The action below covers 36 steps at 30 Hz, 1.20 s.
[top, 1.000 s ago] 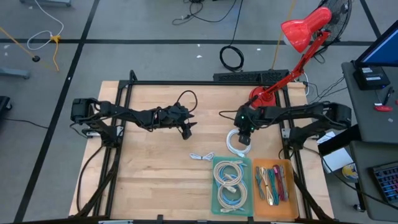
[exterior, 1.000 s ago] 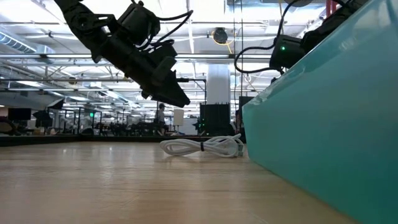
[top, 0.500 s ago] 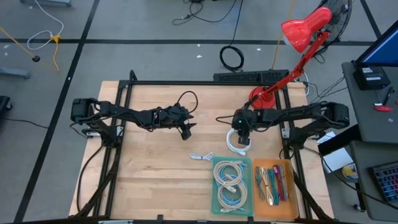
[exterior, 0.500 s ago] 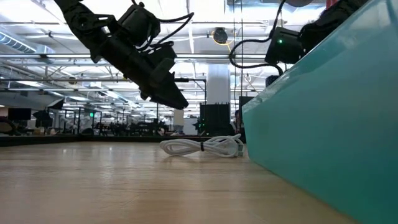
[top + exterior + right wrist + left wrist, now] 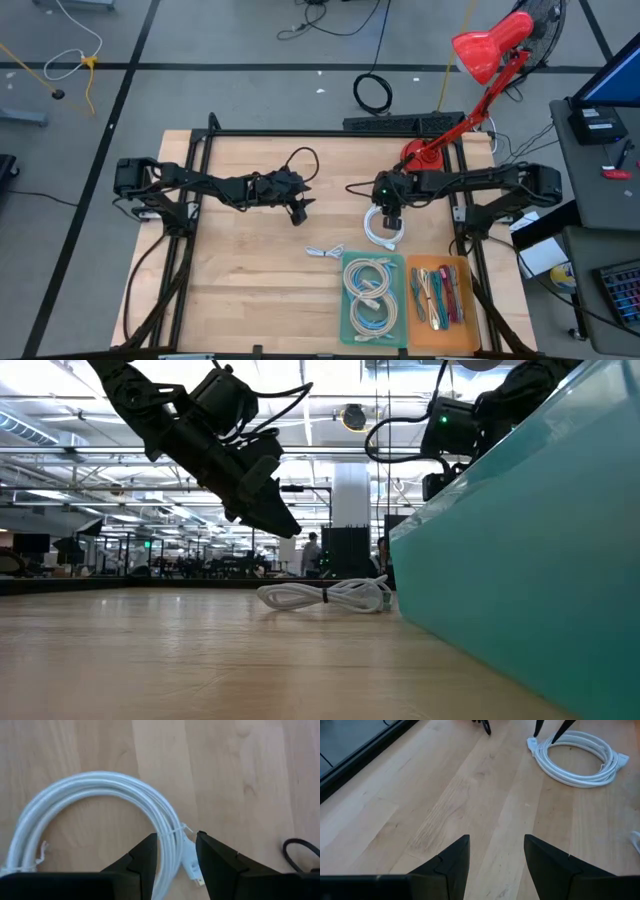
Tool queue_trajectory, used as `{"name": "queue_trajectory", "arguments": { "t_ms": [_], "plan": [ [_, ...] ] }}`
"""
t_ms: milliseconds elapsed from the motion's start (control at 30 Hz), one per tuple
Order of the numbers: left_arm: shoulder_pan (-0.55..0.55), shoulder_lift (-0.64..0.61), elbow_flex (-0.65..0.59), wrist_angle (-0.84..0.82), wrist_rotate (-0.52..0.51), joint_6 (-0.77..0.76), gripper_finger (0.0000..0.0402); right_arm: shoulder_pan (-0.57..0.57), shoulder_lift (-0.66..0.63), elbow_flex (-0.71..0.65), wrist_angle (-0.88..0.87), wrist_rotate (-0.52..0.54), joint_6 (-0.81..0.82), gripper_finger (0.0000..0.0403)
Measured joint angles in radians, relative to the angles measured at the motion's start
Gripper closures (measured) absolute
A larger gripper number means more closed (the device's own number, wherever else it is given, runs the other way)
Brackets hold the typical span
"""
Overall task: Pick & Place USB Port
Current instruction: Put the white charger cable into the blue bin
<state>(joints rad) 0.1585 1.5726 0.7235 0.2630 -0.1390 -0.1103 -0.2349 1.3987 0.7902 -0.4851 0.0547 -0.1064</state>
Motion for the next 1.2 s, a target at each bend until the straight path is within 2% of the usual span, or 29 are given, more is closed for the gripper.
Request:
{"name": "queue_trajectory", "arguments": {
  "t_ms": [433, 600, 800, 967, 1067, 1200],
  "plan": [
    [-0.002, 0.0, 0.0, 0.0, 0.0, 0.001, 0.0211, -0.021, 0.001, 0.0, 0.002, -0.005, 0.004, 0.0275],
    [-0.003, 0.0, 0.0, -0.001, 0.0, 0.001, 0.0211, -0.019, 0.042, -0.004, 0.001, -0.006, 0.015, 0.0274],
    [-0.003, 0.0, 0.0, -0.001, 0.0, 0.0, 0.0211, -0.009, 0.126, -0.007, 0.014, 0.007, 0.022, 0.025],
    [-0.002, 0.0, 0.0, -0.001, 0.0, -0.001, 0.0211, -0.009, 0.148, -0.008, 0.081, 0.014, 0.015, 0.0235],
    [-0.002, 0.0, 0.0, -0.006, 0.0, -0.006, 0.0211, -0.009, 0.149, -0.009, 0.094, 0.028, 0.023, 0.0243],
    [-0.003, 0.0, 0.0, -0.012, 0.0, -0.009, 0.0211, -0.009, 0.15, -0.01, 0.091, 0.053, 0.024, 0.0282]
  ]
}}
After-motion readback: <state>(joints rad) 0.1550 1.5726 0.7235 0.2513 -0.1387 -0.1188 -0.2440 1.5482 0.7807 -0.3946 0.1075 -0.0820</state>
